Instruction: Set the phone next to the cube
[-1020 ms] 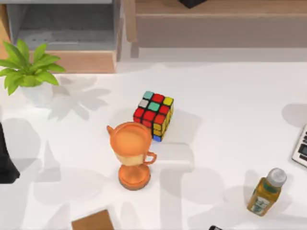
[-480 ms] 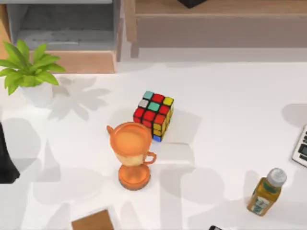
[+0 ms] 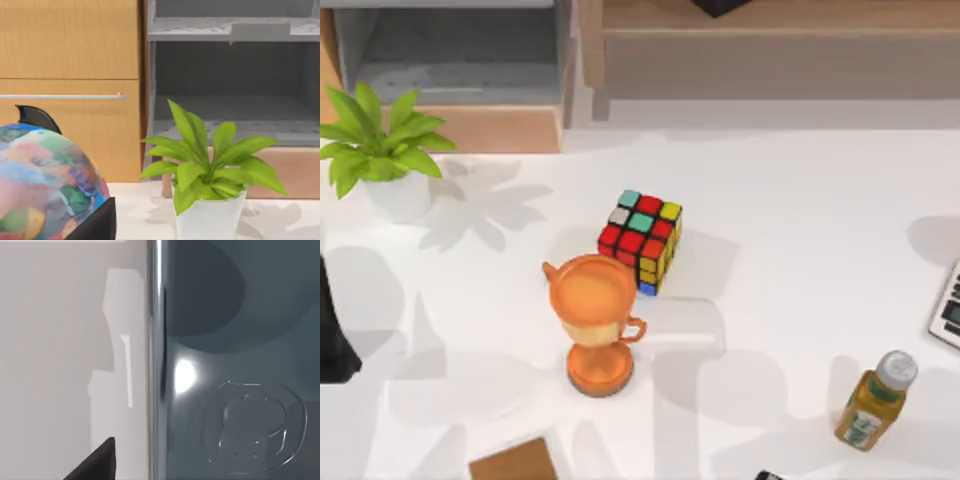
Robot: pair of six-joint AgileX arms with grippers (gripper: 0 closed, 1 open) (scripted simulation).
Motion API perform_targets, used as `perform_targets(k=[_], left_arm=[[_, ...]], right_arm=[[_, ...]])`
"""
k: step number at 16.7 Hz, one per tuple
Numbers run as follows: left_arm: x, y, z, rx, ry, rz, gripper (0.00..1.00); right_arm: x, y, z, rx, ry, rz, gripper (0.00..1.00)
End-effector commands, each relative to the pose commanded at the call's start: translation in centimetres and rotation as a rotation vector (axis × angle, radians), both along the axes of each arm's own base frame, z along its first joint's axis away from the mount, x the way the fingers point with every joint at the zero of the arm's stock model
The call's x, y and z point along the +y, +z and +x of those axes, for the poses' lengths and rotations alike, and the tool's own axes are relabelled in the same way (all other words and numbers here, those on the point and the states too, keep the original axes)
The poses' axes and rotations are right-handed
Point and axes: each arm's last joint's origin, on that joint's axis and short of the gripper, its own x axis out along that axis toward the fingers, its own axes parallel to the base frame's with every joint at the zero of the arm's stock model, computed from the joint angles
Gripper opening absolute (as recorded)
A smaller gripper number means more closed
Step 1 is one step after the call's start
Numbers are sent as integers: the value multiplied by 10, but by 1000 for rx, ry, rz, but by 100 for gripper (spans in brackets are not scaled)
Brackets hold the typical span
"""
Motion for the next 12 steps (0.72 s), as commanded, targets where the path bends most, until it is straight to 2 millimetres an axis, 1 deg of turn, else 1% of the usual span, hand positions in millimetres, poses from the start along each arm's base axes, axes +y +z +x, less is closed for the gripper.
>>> perform_targets(k=[2,7,11,12], left_arm=[[0,0,0,0,0,0,100],[0,0,0,0,0,0,100],[0,0,0,0,0,0,100],[0,0,0,0,0,0,100]], right_arm=[[-1,-6,0,4,-4,3,100],[-2,-38,1,0,-4,0,100],[-2,-40,1,2,-4,1,100],[-2,-40,1,2,-4,1,92]])
